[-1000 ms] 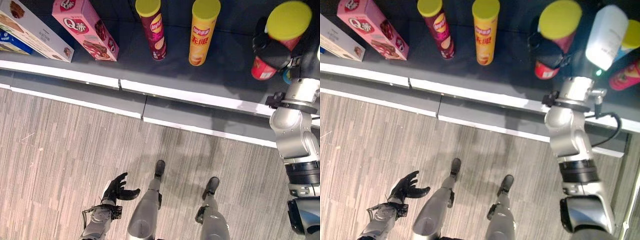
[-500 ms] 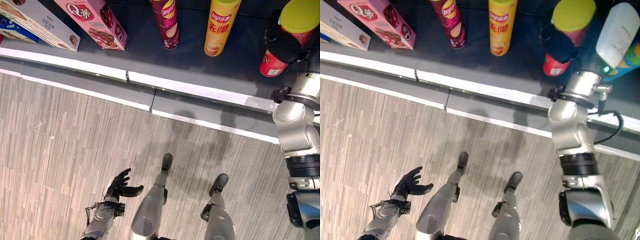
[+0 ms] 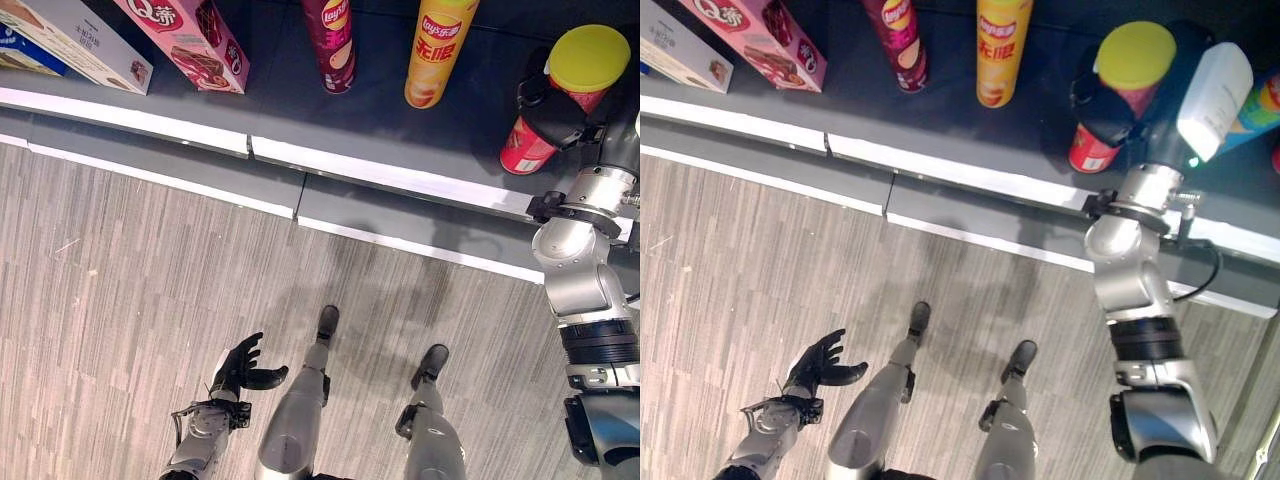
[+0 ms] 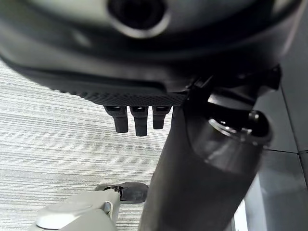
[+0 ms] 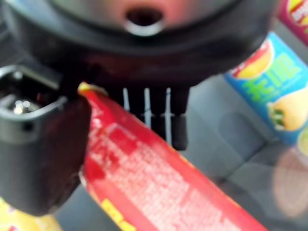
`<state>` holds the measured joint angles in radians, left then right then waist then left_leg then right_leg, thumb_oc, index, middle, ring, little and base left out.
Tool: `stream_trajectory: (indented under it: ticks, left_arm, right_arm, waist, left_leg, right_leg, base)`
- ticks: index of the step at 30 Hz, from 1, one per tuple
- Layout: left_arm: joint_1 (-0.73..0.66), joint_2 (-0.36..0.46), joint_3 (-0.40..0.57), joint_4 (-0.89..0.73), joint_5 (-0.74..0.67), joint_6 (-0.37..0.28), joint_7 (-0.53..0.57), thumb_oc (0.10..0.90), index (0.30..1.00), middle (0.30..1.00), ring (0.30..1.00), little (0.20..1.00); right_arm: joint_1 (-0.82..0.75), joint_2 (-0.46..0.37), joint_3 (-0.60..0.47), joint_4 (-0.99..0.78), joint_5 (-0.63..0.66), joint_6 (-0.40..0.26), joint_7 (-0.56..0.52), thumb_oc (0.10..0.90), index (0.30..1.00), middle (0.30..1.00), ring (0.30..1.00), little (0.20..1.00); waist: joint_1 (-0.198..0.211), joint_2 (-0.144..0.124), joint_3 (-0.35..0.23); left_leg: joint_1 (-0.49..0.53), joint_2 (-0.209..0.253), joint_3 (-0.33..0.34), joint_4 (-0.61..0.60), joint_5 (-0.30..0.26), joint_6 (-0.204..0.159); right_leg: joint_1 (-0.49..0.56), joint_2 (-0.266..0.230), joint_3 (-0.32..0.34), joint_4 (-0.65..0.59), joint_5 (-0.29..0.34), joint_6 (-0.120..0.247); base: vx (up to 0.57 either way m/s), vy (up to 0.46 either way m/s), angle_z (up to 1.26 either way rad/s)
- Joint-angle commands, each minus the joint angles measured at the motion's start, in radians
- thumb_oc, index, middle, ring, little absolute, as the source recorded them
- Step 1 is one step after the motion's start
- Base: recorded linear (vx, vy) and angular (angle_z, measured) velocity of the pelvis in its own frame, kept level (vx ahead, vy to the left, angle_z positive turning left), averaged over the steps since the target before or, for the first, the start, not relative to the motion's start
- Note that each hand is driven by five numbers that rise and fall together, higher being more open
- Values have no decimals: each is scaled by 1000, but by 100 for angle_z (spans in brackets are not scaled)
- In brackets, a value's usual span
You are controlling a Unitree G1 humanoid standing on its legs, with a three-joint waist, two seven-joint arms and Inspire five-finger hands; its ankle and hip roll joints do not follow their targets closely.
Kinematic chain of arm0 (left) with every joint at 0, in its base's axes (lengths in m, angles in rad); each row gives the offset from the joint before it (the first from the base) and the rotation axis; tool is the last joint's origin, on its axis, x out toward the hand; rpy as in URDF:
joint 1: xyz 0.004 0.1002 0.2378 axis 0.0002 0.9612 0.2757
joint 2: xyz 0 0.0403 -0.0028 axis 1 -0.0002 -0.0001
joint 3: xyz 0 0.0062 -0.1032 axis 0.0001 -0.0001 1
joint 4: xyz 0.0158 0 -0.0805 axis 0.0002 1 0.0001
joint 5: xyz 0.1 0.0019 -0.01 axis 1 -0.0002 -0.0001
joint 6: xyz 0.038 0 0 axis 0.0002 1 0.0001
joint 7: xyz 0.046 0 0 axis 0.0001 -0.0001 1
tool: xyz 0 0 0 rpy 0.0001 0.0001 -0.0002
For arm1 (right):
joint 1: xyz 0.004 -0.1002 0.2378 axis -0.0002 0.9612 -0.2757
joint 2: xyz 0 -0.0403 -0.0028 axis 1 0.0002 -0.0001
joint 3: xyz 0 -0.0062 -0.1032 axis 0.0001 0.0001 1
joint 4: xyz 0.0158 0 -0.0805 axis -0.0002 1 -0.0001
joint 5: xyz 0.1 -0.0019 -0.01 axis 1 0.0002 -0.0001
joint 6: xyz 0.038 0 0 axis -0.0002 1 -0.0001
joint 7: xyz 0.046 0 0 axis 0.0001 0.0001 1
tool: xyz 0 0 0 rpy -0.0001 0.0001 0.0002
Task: Put the goods on the table back onto the shelves and tidy them up.
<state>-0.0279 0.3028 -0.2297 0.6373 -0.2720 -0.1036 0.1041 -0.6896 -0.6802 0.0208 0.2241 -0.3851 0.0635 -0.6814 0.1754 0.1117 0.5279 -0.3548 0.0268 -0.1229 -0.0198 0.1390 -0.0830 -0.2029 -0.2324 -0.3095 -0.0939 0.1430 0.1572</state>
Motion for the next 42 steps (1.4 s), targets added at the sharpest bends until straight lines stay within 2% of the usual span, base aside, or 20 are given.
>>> stream_trajectory:
  ticks: [1, 10, 17, 25, 29, 38, 42]
  left_arm:
    - [49, 89, 11, 2, 17, -23, 38, 800, 900, 900, 900, 900]
    - [56, 120, 38, -11, 9, -23, 44, 800, 900, 900, 900, 900]
    - [55, 124, 39, -13, 9, -24, 43, 800, 900, 900, 900, 900]
    - [54, 132, 33, -15, 7, -24, 47, 800, 900, 900, 900, 900]
    - [55, 134, 19, -24, -3, -27, 46, 800, 900, 900, 900, 900]
    - [59, 117, 1, -33, -6, -30, 58, 800, 900, 900, 900, 900]
    - [57, 116, 0, -33, -3, -29, 59, 800, 900, 900, 900, 900]
  right_arm:
    - [-74, -75, -52, -108, -7, -74, -75, 400, 300, 300, 300, 300]
    - [-99, -69, -56, -104, 0, -58, -107, 400, 300, 300, 300, 300]
    - [-133, -82, -55, -84, 4, -50, -121, 400, 300, 300, 300, 300]
    - [-197, -92, -49, -31, 54, -50, -143, 400, 300, 300, 300, 300]
    - [-240, -86, -31, 29, 129, -65, -145, 400, 300, 300, 300, 300]
    - [-175, -67, -50, 59, 121, -49, -166, 400, 300, 300, 300, 300]
    - [-165, -63, -60, 58, 126, -51, -172, 400, 300, 300, 300, 300]
  waist:
    - [3, -50, -56]
    - [9, -104, -42]
    - [13, -111, -39]
    - [17, -98, -38]
    - [28, -74, -36]
    - [24, -39, -27]
    - [21, -35, -25]
  left_leg:
    - [-44, 30, 36, 94, -108, -26]
    - [-46, 38, 42, 76, -97, -31]
    - [-43, 38, 41, 68, -96, -32]
    - [-43, 34, 40, 64, -95, -32]
    - [-42, 31, 36, 64, -96, -32]
    - [-52, 26, 29, 80, -109, -32]
    - [-56, 24, 28, 80, -102, -31]
  right_leg:
    - [9, -84, 13, 91, -79, 77]
    - [-1, -75, 23, 87, -80, 74]
    - [0, -74, 22, 84, -79, 74]
    - [-2, -78, 20, 83, -76, 77]
    - [2, -79, 13, 84, -79, 79]
    - [-4, -84, 7, 102, -96, 79]
    - [-9, -86, 9, 101, -90, 80]
  base:
    - [2, -41, 2]
    - [11, -37, 2]
    - [0, 0, 0]
    - [0, 0, 0]
    - [31, -2, 0]
    - [5, -4, 2]
    - [0, 0, 0]
